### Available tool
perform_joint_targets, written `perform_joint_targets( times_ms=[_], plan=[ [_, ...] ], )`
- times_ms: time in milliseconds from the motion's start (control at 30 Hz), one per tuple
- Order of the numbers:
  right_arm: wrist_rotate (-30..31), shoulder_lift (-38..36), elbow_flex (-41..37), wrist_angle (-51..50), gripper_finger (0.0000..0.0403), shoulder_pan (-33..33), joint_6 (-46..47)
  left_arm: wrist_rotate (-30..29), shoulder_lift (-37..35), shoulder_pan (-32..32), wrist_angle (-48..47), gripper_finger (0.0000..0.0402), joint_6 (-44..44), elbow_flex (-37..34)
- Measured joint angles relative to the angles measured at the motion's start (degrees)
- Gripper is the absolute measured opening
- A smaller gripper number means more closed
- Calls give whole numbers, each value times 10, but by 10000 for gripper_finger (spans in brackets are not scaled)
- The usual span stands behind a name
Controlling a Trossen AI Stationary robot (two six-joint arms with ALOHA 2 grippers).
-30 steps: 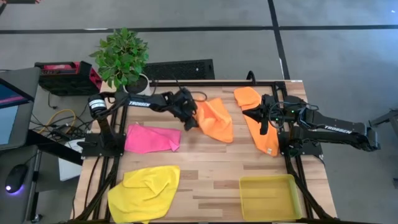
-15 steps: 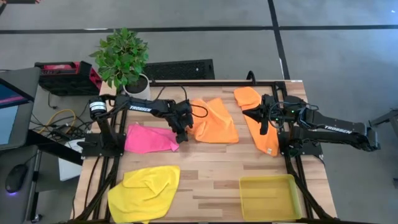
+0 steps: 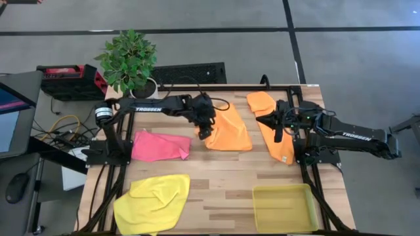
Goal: Fold microfiber towels
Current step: Fold the left orange microfiber cloth
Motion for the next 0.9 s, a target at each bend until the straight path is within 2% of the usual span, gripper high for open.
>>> perform_joint_targets(
  times_ms=[233,367,533,700,900],
  plan=[
    [0,0,0,-11,12,0,0,-8,67,-3,30,141,-15,16],
    [0,0,0,-11,12,0,0,-43,70,-3,37,141,2,24],
    [0,0,0,-11,12,0,0,-11,71,-4,37,141,20,23],
    [0,0,0,-11,12,0,0,-82,71,-16,35,141,40,23],
    [0,0,0,-11,12,0,0,-77,85,-15,42,141,45,23]
  ],
)
